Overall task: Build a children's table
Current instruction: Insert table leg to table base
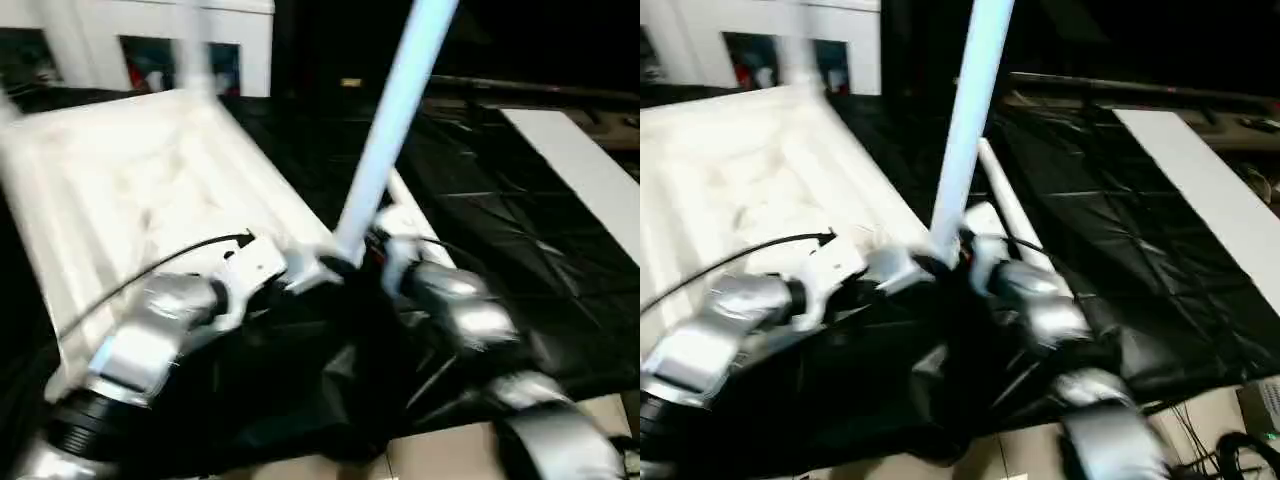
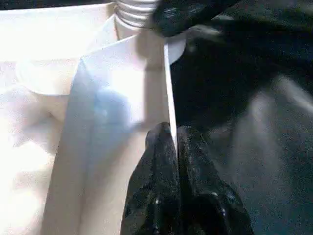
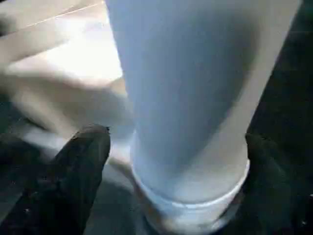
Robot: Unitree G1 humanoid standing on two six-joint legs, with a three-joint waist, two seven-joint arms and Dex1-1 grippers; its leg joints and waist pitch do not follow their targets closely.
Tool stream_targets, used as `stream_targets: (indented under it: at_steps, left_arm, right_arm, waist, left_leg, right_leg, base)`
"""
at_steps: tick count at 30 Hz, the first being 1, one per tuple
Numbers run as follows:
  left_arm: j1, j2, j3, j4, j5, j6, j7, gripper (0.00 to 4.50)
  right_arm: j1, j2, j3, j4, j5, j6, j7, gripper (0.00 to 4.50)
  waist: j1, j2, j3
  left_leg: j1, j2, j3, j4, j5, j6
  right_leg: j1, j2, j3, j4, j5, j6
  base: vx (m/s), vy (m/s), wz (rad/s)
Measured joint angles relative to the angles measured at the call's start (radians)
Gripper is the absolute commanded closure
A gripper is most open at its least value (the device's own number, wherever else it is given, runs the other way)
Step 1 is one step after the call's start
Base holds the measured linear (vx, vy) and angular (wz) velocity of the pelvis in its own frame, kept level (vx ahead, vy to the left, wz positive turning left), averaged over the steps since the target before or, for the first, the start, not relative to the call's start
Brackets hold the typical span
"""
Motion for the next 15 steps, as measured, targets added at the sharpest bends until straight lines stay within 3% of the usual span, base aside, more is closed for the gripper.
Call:
stream_targets:
  at_steps: [5, 13, 15]
  left_arm:
    - [0.001, 0.051, 0.004, 0.051, -0.023, -0.098, -0.078, 4.50]
    - [-0.006, 0.070, 0.008, 0.102, -0.038, -0.165, -0.141, 4.50]
    - [-0.012, 0.068, 0.008, 0.112, -0.039, -0.168, -0.145, 4.50]
  right_arm:
    - [0.018, -0.037, 0.017, -0.080, 0.012, 0.010, 0.124, 0.40]
    - [0.026, -0.055, 0.044, -0.125, 0.013, 0.026, 0.183, 0.40]
    - [0.026, -0.054, 0.043, -0.125, 0.013, 0.035, 0.177, 0.64]
  waist:
    - [-0.002, 0.008, 0.005]
    - [-0.001, 0.009, 0.006]
    - [0.000, 0.009, 0.006]
  left_leg:
    - [0.001, 0.000, 0.000, 0.002, 0.002, 0.005]
    - [0.001, 0.001, 0.000, 0.005, 0.006, 0.008]
    - [0.001, 0.001, 0.000, 0.006, 0.006, 0.009]
  right_leg:
    - [0.000, -0.001, 0.000, 0.003, 0.001, -0.007]
    - [0.000, -0.001, 0.000, 0.005, 0.007, -0.009]
    - [0.000, -0.001, 0.000, 0.006, 0.008, -0.009]
  base:
    - [0.000, 0.000, 0.00]
    - [0.000, 0.000, 0.00]
    - [0.000, 0.000, 0.00]
